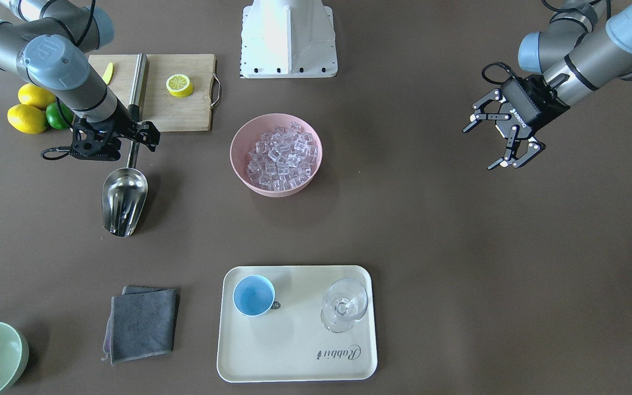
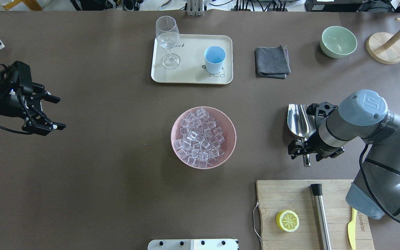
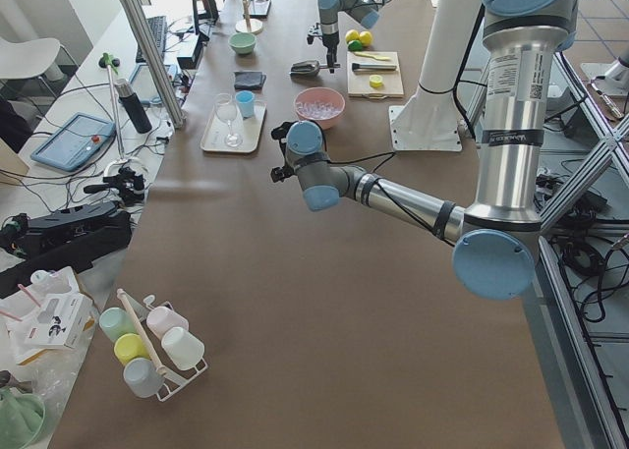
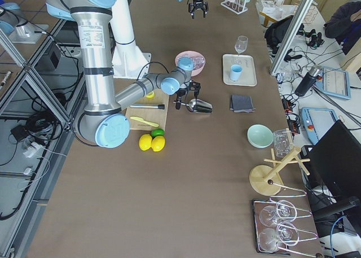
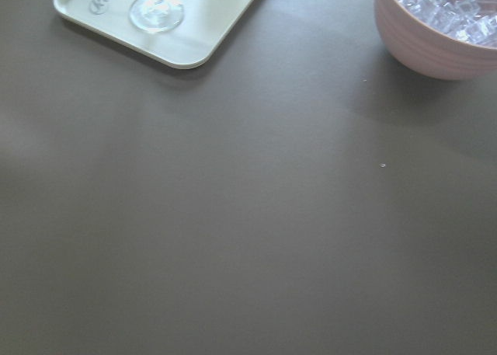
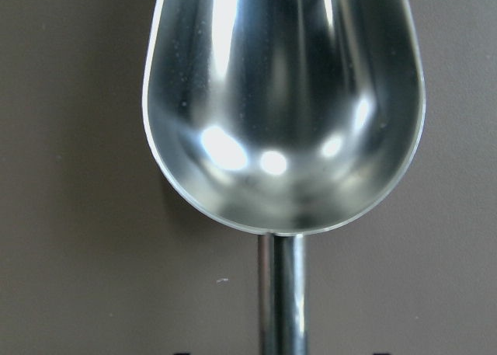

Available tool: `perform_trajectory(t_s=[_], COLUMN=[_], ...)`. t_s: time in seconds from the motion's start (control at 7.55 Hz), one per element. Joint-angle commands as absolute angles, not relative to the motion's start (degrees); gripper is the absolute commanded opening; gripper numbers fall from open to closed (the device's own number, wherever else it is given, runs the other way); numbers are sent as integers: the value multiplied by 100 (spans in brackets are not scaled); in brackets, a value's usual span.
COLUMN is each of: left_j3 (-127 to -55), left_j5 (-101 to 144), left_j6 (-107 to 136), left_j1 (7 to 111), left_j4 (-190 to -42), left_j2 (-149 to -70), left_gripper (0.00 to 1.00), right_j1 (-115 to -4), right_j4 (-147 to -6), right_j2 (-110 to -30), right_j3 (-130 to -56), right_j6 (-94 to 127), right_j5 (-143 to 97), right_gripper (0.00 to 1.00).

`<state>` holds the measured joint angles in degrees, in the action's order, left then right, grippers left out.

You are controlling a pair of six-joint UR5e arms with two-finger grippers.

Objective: Put ice in cup with scoop
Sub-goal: 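Grasp the metal scoop handle with the right gripper while the left arm nears the bowl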

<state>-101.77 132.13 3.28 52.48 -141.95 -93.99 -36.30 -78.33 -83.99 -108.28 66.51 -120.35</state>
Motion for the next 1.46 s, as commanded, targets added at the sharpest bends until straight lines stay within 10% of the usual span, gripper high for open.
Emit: perform_trajectory(t_s=[0.0, 0.66, 1.06, 1.32], left_j3=[-10055, -10081, -10073, -9967], left_j5=[13157, 11466, 11303, 10824], left_j6=[325, 316, 325, 316], left_j1=[4653, 3099, 2865, 2874], left_j4=[-14386, -14563, -14353, -14388], left_j2=[-9867, -10388, -10432, -10502], left_gripper=[98, 98, 98, 98], right_j1=[-3630, -3630, -3639, -3639], right_j4=[-7831, -7875, -7875, -7875], right_j2=[-8402, -8394, -8394, -8402], right_j3=[-10819, -10793, -10828, -10837], right_j6=[6609, 6679, 6697, 6706], right_j5=[-12041, -12111, -12120, -12120], right_gripper=[79, 64, 12, 0])
